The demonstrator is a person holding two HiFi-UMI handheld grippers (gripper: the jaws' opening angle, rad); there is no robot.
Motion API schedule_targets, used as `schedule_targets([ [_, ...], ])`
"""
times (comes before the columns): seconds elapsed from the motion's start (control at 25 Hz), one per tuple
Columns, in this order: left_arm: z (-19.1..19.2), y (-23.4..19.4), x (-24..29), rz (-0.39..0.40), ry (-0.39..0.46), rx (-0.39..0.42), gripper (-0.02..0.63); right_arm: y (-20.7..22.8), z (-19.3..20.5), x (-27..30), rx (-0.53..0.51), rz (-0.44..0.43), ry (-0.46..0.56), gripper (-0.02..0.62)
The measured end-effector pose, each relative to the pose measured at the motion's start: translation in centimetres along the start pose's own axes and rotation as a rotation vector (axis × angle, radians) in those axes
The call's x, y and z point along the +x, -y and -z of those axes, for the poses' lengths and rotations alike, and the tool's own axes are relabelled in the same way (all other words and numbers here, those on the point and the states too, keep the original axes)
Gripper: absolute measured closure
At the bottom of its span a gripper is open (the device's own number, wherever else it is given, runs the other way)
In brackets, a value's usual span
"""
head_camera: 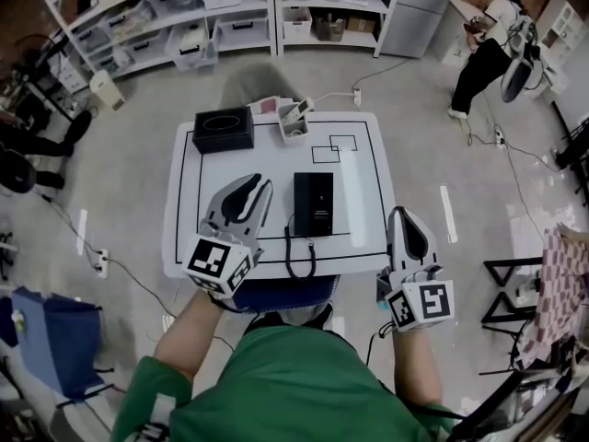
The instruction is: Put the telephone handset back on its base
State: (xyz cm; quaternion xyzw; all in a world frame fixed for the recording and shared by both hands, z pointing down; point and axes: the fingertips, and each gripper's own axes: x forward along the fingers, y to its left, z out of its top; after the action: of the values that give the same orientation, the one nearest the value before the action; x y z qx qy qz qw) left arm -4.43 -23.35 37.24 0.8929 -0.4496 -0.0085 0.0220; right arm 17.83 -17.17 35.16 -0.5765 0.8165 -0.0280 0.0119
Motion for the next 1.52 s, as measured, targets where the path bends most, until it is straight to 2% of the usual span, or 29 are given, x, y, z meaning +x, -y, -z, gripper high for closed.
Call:
schedule_targets([
  [0.24, -3.2, 1.7, -2.1, -0.019, 0.060, 0.082, 0.523, -0.6, -0.7, -1.1, -0.041, -0.012, 0.022, 0.574],
  [0.52, -4.9, 1.4, -3.7, -0.060, 0.089, 0.103, 0.523, -0.8, -1.9, -2.0, -0.081, -0.013, 0.047, 0.574],
  [0.8, -4.5, 0.8, -4.2, -0.086, 0.097, 0.085, 0.523, -1.3, -2.7, -2.2, -0.133, -0.017, 0.056, 0.575],
  [1.52, -3.3, -1.0, -2.8, -0.080, 0.069, 0.079, 0.523, -1.8, -2.6, -0.6, -0.152, -0.025, 0.053, 0.575],
])
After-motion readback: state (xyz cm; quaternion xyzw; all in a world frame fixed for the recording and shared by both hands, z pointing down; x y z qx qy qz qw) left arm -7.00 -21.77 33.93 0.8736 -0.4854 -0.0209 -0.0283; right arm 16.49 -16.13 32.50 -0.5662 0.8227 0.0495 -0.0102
